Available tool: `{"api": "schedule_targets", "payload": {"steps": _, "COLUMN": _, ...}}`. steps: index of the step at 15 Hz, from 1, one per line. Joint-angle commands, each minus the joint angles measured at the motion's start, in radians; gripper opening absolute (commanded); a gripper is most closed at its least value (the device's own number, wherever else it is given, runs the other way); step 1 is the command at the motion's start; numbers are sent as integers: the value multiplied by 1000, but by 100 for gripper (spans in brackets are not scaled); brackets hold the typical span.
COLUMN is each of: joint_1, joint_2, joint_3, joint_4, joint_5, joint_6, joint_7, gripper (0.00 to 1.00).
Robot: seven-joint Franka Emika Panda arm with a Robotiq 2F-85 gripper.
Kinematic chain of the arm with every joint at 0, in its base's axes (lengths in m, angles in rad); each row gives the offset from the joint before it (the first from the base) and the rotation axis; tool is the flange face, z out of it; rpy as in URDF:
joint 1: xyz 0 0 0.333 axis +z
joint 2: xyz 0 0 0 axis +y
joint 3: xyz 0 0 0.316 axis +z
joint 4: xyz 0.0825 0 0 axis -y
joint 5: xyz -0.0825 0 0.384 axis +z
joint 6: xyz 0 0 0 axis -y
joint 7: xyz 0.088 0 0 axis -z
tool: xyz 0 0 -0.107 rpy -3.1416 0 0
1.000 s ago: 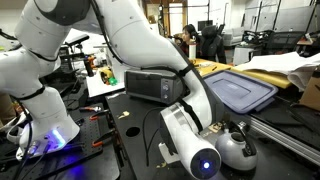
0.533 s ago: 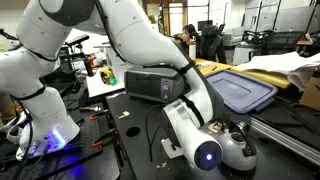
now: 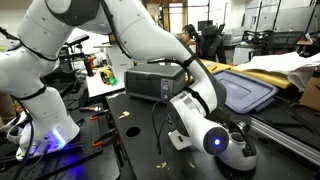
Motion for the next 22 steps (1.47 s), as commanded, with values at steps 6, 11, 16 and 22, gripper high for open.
{"api": "schedule_targets", "payload": {"steps": 6, "joint_1": 1, "joint_2": 39, "joint_3": 0, "joint_4": 54, "joint_5": 5, "joint_6": -18, "joint_7": -4, "gripper": 100}}
{"api": "schedule_targets", "payload": {"steps": 11, "joint_1": 2, "joint_2": 78, "joint_3": 2, "joint_4": 92, "joint_5": -14, "joint_6": -34, "joint_7": -8, "gripper": 100}}
{"api": "schedule_targets", "payload": {"steps": 16, "joint_1": -9, "joint_2": 114, "joint_3": 2, "joint_4": 157, "joint_5": -66, "joint_6": -91, "joint_7": -22, "gripper": 100}}
{"api": "schedule_targets", "payload": {"steps": 22, "joint_1": -37, "joint_2": 185, "joint_3": 9, "joint_4": 288, "joint_5": -161, "joint_6": -199, "joint_7": -30, "gripper": 100}}
